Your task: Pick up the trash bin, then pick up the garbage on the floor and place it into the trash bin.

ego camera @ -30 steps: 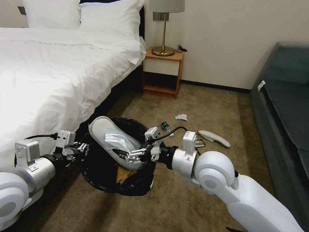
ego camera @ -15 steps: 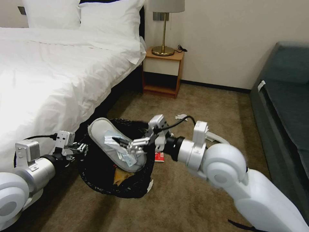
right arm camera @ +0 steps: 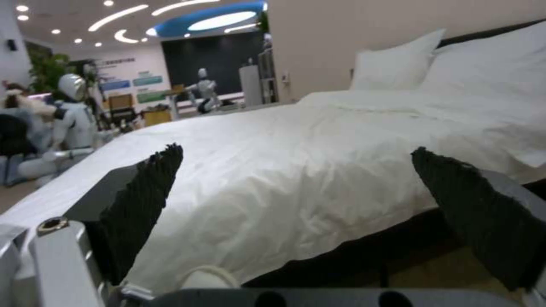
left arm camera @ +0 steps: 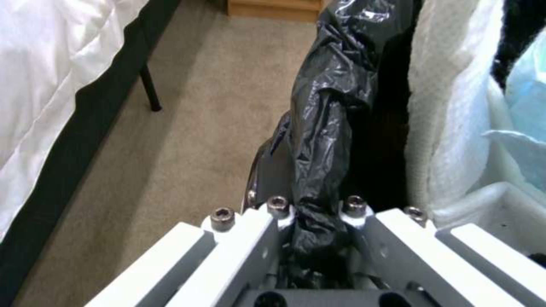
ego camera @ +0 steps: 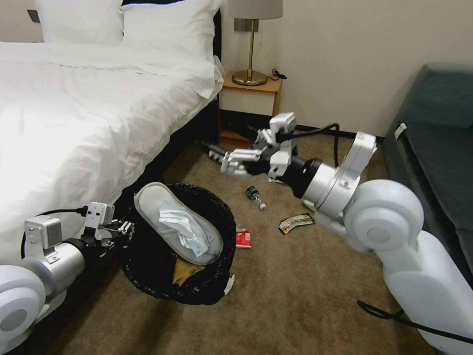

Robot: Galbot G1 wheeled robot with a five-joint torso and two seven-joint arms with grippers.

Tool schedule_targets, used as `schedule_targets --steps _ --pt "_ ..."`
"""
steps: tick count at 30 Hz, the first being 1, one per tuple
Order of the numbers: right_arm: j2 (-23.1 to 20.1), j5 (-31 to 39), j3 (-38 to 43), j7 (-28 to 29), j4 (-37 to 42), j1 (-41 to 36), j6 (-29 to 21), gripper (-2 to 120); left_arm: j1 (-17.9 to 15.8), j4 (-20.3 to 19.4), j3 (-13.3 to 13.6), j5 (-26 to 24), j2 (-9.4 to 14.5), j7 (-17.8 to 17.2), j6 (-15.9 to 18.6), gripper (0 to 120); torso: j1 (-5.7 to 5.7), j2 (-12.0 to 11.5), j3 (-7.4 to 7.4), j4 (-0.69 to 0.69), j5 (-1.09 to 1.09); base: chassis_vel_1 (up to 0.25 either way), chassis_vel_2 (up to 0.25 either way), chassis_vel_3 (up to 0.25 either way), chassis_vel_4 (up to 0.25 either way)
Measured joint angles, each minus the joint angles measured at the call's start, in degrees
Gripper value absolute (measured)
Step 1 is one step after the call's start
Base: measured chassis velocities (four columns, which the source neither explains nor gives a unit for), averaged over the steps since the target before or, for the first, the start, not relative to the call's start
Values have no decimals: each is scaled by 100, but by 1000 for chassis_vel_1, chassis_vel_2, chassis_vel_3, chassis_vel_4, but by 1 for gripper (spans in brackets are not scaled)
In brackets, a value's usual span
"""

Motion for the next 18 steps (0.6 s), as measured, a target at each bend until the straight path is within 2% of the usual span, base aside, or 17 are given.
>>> schedule_targets --steps 6,12,18 --pt "-66 -172 112 195 -99 -265 89 100 41 -52 -34 2 -48 -13 0 2 0 0 0 0 0 0 0 0 0" --pt "-240 -769 289 508 -188 -1262 231 100 89 -71 -111 0 -115 -36 0 2 0 -1 0 -1 1 0 0 0 0" --pt "-205 -1050 477 863 -343 -1870 371 100 51 -33 -187 -1 -253 -79 0 2 0 0 0 0 0 0 0 0 0"
